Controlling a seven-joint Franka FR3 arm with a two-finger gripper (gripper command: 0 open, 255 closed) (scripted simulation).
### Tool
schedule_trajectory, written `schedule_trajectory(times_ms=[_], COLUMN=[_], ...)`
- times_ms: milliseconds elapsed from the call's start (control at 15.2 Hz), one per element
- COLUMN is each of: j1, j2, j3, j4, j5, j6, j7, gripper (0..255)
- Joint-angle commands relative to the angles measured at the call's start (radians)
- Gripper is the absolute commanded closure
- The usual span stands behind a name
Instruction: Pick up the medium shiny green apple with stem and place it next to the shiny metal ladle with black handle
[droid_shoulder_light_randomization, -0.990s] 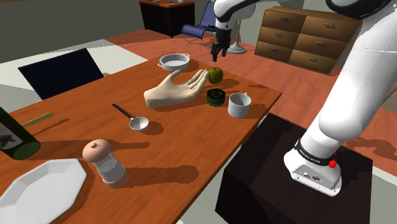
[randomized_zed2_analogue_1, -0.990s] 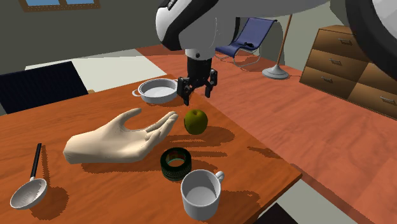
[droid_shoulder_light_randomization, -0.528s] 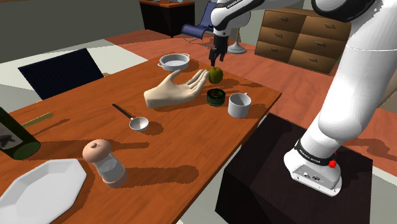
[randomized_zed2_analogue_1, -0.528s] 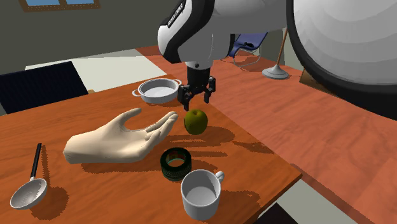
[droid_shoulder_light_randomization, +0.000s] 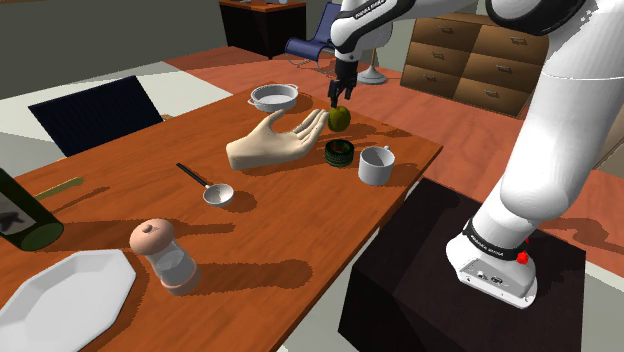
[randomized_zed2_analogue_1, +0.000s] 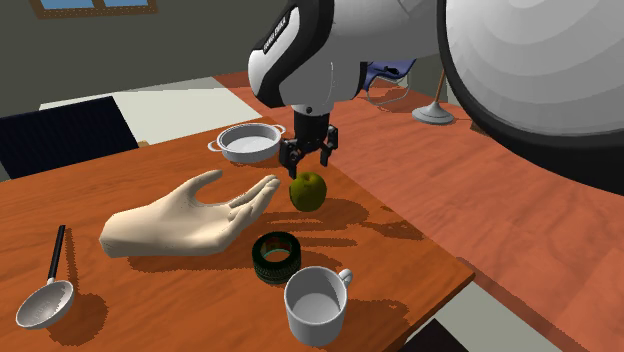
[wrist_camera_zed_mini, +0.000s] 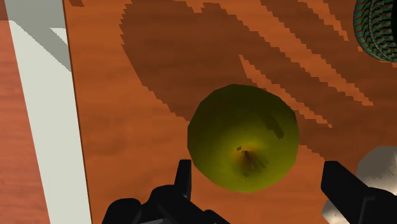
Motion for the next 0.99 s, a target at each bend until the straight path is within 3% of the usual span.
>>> schedule_trajectory(times_ms=[0, 66, 660, 924], j1=[0.000, 0.000, 0.000, 0.001], j2=[0.000, 0.000, 0.000, -0.020], j3=[0.000, 0.000, 0.000, -0.002], j4=[0.000, 0.000, 0.000, 0.029], j5=[0.000, 0.000, 0.000, -0.007], j6=[0.000, 0.000, 0.000, -0.048], j7=[0.000, 0.000, 0.000, 0.006], gripper=[0, 255, 255, 255])
